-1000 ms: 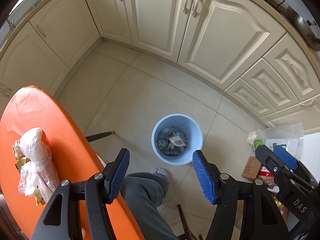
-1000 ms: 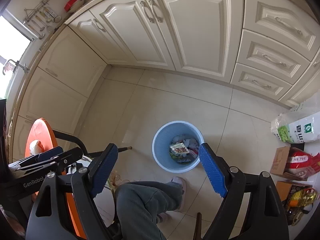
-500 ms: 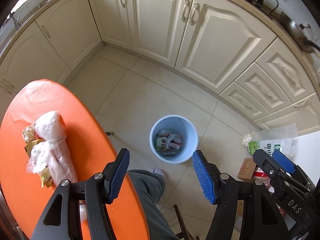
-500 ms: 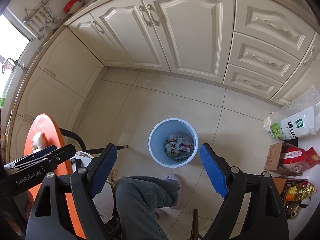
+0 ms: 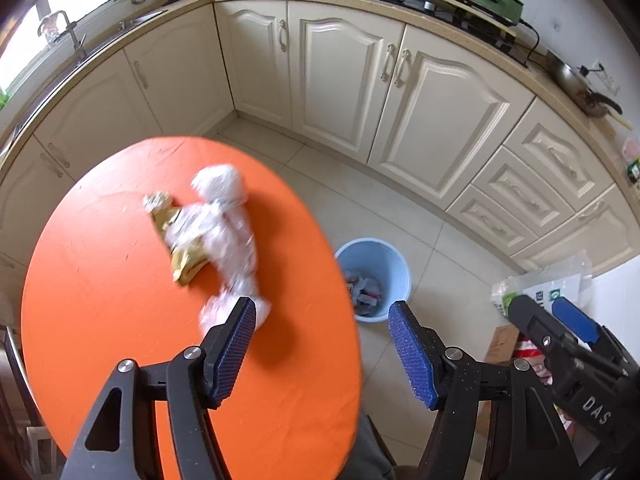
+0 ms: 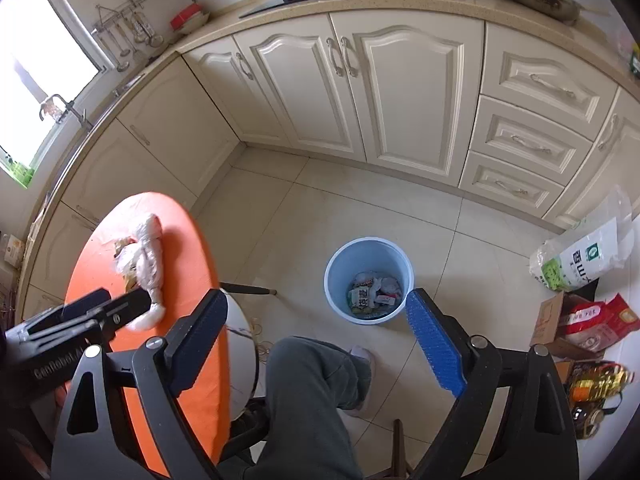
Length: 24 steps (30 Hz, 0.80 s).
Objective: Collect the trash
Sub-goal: 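Swing both open tools back over the orange table, then grasp the large clear plastic bag bundle with the right tool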
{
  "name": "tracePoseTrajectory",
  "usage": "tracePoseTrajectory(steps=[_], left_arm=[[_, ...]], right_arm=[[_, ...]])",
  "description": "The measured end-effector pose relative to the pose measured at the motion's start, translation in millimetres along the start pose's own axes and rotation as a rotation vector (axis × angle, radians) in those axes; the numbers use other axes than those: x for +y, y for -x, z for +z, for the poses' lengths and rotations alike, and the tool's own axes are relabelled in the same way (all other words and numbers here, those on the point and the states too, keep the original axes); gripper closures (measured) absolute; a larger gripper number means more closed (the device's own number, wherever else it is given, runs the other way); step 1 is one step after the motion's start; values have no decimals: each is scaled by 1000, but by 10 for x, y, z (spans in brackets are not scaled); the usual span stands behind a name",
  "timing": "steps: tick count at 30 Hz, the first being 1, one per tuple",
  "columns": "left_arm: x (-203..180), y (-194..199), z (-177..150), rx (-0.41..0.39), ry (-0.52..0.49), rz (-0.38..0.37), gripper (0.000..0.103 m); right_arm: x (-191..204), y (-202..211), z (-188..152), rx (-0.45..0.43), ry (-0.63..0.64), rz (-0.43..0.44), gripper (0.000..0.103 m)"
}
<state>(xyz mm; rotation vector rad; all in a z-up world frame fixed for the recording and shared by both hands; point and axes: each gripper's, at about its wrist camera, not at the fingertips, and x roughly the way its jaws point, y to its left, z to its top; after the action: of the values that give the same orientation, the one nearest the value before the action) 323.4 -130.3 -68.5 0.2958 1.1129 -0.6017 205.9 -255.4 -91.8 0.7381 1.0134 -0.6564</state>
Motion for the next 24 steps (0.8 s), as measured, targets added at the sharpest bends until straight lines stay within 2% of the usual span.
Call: tracePoseTrajectory(steps=[6,11,17,24], left_arm=[[333,390,-486,-23,46,-18,38],[725,609,-665,-36,120,-14,38],[1200,742,-670,-38,231,16,38],[1600,591,-447,-5,332,19,38]], right_arm=[[386,152,-312,-4,54,19,10],[741,162,-436,4,131,15,10],[1176,11,-409,28,230,39,10],[1567,-487,-230,104,292,50,10]])
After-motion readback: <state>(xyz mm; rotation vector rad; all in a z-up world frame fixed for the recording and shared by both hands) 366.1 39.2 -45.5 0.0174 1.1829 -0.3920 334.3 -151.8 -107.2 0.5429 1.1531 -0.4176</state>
